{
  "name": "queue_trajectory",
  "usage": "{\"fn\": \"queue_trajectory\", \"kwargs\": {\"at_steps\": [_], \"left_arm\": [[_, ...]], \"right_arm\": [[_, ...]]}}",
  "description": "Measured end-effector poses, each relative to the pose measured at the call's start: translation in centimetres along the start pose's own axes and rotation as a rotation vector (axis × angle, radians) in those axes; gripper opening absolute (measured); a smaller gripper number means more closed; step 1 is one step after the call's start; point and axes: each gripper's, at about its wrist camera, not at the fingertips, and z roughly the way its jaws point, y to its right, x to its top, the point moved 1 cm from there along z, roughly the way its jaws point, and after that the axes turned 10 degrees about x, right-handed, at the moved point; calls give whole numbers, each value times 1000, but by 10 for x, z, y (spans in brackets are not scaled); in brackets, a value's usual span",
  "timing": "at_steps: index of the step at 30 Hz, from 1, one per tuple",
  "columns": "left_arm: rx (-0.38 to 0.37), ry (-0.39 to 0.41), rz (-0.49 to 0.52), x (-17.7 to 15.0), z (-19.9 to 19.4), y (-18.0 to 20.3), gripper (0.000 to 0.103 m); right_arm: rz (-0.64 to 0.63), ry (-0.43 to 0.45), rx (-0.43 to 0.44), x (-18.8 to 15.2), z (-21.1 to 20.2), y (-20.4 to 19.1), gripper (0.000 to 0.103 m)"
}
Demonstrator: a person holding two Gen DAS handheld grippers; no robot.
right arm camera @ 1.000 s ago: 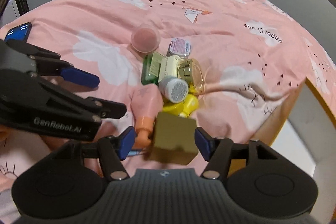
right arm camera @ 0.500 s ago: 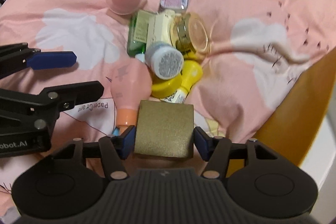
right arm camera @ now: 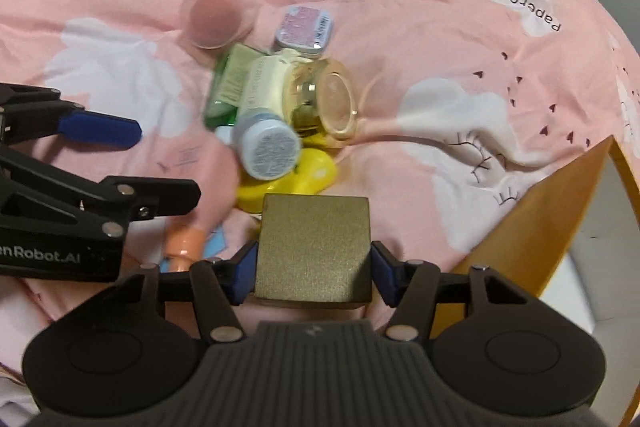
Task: Organize rigid objects
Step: 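Lift the cube box with the right gripper while the left gripper grasps the pink pump bottle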
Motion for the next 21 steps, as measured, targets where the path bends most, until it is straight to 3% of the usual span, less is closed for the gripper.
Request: {"fn": "queue_trajectory", "kwargs": {"at_steps": [2, 9, 11, 13, 21], "left_arm": [[19, -4, 9, 2, 6, 4, 86], [85, -22, 74, 1, 27, 15, 82], [75, -19, 80, 0, 30, 14, 80], [49, -12, 90, -2, 29, 14, 66], [-10, 10, 93, -5, 11, 6, 65]], "right_arm": [[11, -17, 47, 1, 3, 2, 59], [-57, -20, 20, -3, 10, -9, 59], [-64, -16, 17, -4, 10, -10, 59], [-67, -12, 18, -5, 10, -10, 59], [-31, 3, 37, -8, 7, -8, 59]]}}
